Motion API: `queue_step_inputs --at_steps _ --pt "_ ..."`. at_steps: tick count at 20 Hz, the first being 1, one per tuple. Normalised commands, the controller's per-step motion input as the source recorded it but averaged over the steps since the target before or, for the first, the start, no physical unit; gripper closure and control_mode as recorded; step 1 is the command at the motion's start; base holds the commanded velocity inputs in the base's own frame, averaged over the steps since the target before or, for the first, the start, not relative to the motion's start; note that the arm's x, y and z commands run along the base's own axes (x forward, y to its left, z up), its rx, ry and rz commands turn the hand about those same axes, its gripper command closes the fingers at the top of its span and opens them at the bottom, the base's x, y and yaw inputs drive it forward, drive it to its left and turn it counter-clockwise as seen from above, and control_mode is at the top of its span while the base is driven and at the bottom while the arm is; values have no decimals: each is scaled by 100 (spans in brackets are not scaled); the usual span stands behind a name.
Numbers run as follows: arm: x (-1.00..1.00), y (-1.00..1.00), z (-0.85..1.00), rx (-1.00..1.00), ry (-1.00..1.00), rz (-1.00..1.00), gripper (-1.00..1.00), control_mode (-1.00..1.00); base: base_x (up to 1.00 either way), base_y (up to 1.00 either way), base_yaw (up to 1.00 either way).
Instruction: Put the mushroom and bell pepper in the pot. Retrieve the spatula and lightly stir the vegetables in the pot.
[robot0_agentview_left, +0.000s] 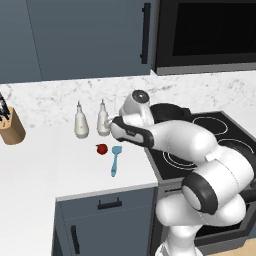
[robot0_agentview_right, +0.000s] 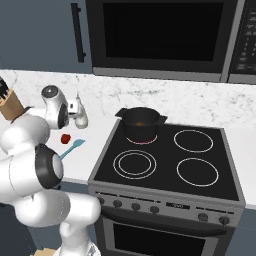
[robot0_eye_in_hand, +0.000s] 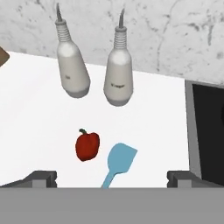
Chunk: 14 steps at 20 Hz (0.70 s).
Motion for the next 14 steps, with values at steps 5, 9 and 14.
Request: queue_step_inputs --at_steps 5,9,14 --pt "-13 9 -9 17 13 -2 -100 -100 0 0 0" --pt "0 1 -5 2 2 0 -100 -100 0 0 0" --pt "0 7 -24 -6 13 0 -100 -100 0 0 0"
